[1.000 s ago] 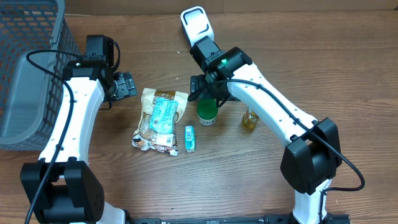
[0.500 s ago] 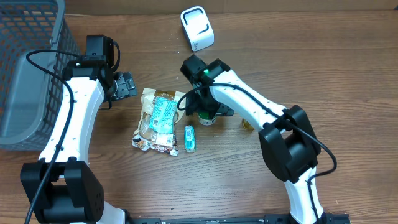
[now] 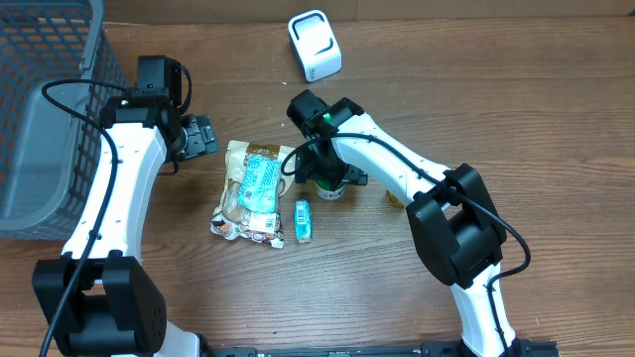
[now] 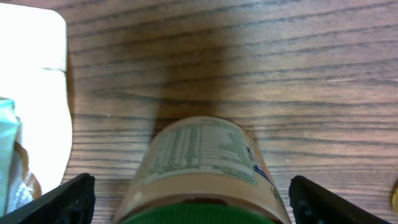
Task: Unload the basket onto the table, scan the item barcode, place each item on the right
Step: 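Lift the green canister upward with the right gripper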
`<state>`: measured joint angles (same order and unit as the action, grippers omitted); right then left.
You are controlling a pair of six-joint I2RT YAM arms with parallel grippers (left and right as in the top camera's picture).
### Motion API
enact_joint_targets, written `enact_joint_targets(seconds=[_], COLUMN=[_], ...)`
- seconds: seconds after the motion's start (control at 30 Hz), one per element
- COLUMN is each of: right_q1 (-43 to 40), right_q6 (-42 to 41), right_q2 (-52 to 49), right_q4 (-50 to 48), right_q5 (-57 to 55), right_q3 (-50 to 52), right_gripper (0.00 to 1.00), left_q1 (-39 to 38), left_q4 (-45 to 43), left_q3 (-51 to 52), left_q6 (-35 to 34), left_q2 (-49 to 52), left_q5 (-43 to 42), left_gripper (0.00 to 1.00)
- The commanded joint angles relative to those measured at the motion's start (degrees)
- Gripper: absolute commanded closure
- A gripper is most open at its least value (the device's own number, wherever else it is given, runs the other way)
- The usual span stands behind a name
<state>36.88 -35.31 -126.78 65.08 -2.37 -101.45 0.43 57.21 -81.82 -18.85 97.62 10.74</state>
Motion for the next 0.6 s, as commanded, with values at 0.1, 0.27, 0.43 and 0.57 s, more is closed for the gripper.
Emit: enact_joint_targets(seconds=[0.1, 0.27, 0.43, 0.57], right_q1=[0.1, 0.0, 0.0, 0.0], right_q6=[-2.9, -2.9, -2.9, -2.9], right_q2=[-0.5, -0.5, -0.5, -0.5], right_q4=[-0.2, -0.2, 0.2, 0.2], right_q5=[-0.5, -0.5, -0.5, -0.4], right_q3=[0.9, 1.0, 1.0, 1.0], right_gripper=[0.09, 0.17, 0.19, 0.07], left_q1=[-0.1, -0.1, -0.1, -0.1], left_q4=[-0.2, -0.2, -0.2, -0.2], left_q3=[-0.8, -0.8, -0.8, -0.8], left_q6=[1.1, 1.1, 1.1, 1.1], left_q2=[-0.2, -0.2, -0.2, -0.2], left_q5=[0.2, 0.2, 0.2, 0.2], left_gripper=[0.0, 0.0, 0.0, 0.0])
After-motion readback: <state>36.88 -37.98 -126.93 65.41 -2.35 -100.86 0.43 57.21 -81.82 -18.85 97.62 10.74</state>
